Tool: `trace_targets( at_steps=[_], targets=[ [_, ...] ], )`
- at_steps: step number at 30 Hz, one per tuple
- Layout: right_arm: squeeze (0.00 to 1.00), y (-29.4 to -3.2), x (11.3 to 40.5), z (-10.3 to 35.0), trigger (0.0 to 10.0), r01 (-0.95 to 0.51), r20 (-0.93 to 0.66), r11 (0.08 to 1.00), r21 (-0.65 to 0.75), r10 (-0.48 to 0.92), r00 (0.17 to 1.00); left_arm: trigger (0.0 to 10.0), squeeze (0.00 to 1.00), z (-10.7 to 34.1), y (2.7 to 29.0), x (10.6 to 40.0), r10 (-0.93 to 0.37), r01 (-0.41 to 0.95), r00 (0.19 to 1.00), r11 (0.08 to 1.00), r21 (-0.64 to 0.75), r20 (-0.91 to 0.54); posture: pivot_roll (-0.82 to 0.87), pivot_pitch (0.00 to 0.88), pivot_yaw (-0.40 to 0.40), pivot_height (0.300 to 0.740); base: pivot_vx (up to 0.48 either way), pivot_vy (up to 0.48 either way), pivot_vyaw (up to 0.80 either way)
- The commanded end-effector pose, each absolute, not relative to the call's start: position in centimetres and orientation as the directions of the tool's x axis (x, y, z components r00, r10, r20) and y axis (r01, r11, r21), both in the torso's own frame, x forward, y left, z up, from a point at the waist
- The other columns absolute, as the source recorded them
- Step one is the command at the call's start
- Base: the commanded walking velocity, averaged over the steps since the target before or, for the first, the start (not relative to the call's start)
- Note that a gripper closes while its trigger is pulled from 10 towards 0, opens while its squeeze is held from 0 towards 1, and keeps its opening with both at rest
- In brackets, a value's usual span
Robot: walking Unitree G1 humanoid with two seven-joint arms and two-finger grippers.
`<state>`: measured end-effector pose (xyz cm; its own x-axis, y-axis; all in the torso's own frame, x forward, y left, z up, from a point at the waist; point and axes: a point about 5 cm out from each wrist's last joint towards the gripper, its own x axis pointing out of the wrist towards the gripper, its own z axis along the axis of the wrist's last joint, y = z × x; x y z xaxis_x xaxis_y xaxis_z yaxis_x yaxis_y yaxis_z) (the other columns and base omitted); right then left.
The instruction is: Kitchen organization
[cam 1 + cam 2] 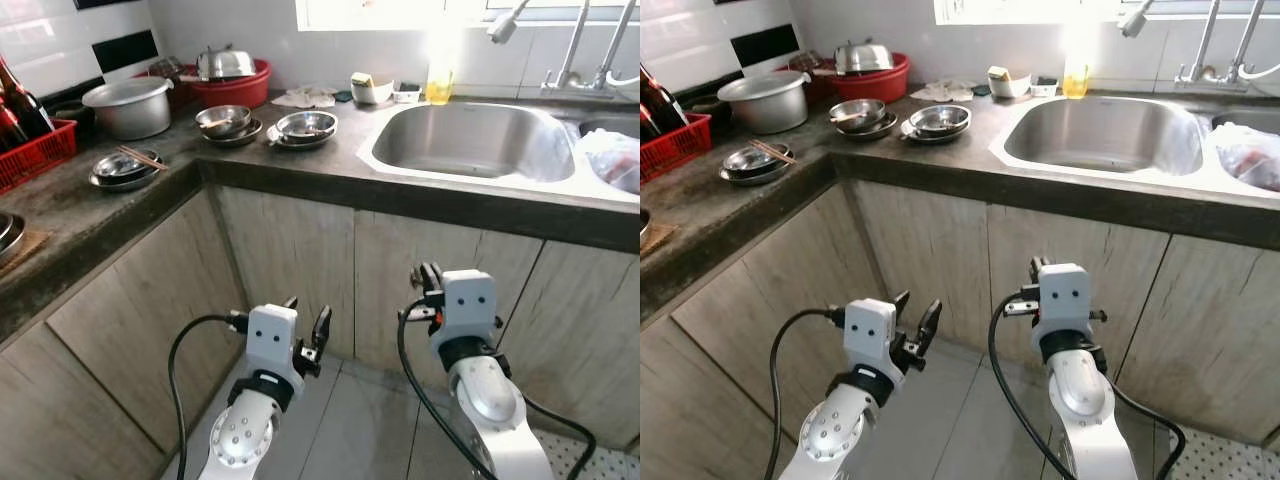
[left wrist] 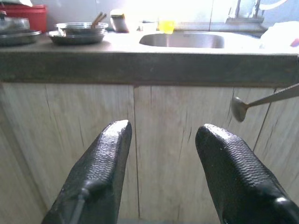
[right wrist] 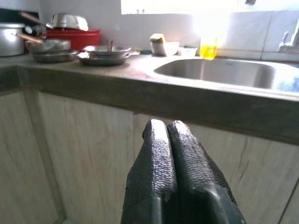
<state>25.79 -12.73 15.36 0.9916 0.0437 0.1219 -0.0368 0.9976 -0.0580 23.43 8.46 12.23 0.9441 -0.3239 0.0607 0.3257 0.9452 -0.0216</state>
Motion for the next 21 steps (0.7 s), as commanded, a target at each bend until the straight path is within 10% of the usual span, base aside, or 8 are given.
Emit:
trace_targets(
  at_steps=[1,21],
  targets=[
    [0.00,-11.8,25.8,15.9,10.0,-0.067,0.139,0.997,-0.035,0.071,0.988,10.0,0.00,12.0,9.2,23.3,-0.299,0.300,0.953,0.954,-0.011,0.044,0.06,0.010,0.023,0.740,0.000,0.000,-0.61],
    [0.00,-11.9,26.4,17.0,10.0,-0.055,0.171,0.997,-0.053,0.063,0.983,10.0,0.00,12.3,9.1,23.5,-0.317,0.317,0.947,0.949,0.007,0.061,0.06,0.007,0.022,0.740,0.058,0.000,-0.31]
  ],
)
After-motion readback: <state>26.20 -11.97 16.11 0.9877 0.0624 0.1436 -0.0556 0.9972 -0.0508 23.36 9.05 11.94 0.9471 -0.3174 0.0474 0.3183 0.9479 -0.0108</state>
